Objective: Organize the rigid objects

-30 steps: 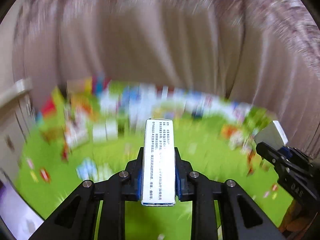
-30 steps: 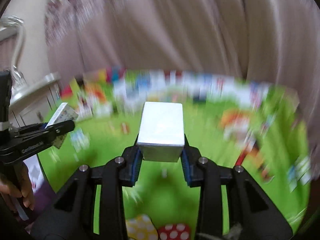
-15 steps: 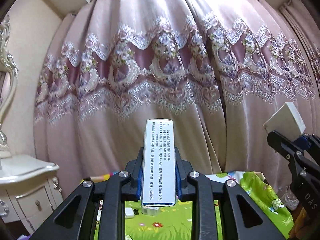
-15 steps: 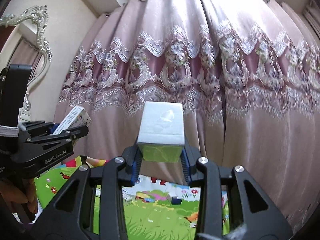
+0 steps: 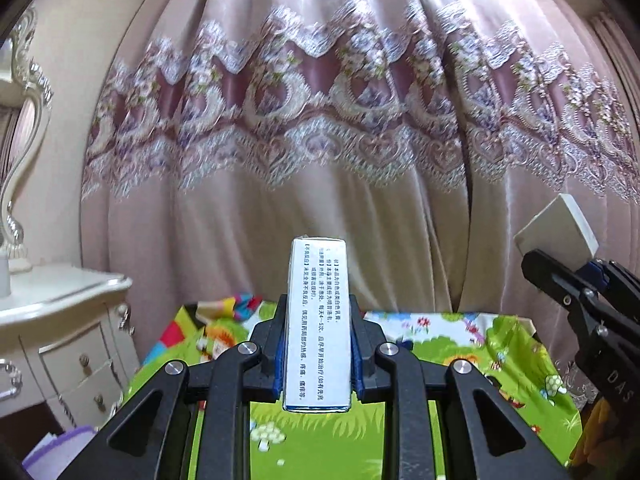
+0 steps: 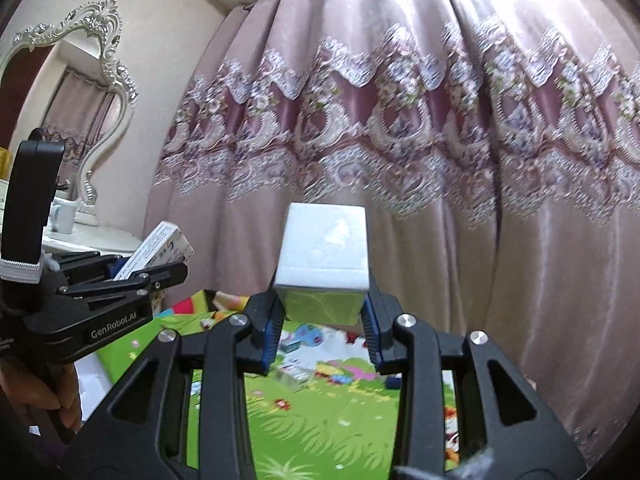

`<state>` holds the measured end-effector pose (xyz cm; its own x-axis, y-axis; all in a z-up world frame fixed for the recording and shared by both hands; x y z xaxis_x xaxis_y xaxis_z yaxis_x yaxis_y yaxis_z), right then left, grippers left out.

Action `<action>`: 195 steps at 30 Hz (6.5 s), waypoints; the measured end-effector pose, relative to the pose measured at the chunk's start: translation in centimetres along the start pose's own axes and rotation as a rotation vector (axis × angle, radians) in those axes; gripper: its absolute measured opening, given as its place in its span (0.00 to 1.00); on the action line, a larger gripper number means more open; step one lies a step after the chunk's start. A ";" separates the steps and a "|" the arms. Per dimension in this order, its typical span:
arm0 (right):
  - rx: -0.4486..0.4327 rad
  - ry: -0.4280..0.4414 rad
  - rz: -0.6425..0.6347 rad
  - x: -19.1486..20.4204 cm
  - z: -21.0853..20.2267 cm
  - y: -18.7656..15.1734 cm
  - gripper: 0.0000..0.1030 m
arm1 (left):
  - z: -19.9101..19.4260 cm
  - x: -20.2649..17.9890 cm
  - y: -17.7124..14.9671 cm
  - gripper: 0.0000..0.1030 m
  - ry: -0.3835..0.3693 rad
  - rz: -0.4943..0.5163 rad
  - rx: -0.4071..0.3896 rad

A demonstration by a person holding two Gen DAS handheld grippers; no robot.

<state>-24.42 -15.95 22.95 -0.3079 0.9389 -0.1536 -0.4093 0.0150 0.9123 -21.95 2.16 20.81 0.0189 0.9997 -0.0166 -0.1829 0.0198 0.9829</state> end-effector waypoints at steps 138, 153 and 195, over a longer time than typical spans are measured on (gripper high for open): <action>0.961 0.295 0.336 -5.0 18.6 -37.5 0.44 | 34.8 8.8 -33.3 0.84 -0.655 0.297 1.083; 0.957 0.285 0.399 -5.5 18.4 -37.5 0.44 | 24.4 4.1 -30.0 0.72 -0.324 0.018 1.051; 0.165 -0.184 0.067 -7.9 4.0 -9.3 0.43 | 8.0 -5.9 -4.5 0.62 -0.140 0.059 0.046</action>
<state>-14.74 -22.13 17.20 -0.1616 0.9863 -0.0324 -0.2426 -0.0079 0.9701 -13.34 -3.90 17.90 0.1471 0.9871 0.0636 -0.1428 -0.0425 0.9888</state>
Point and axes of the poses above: each gripper's, at about its wrist camera, not at the fingertips, and z roughly the way its jaws point, x to its left, y to its top, the point moved 6 cm from there along z, roughly the way its jaws point, and after that the axes turned 15 degrees about -x, right-handed, at the moved point
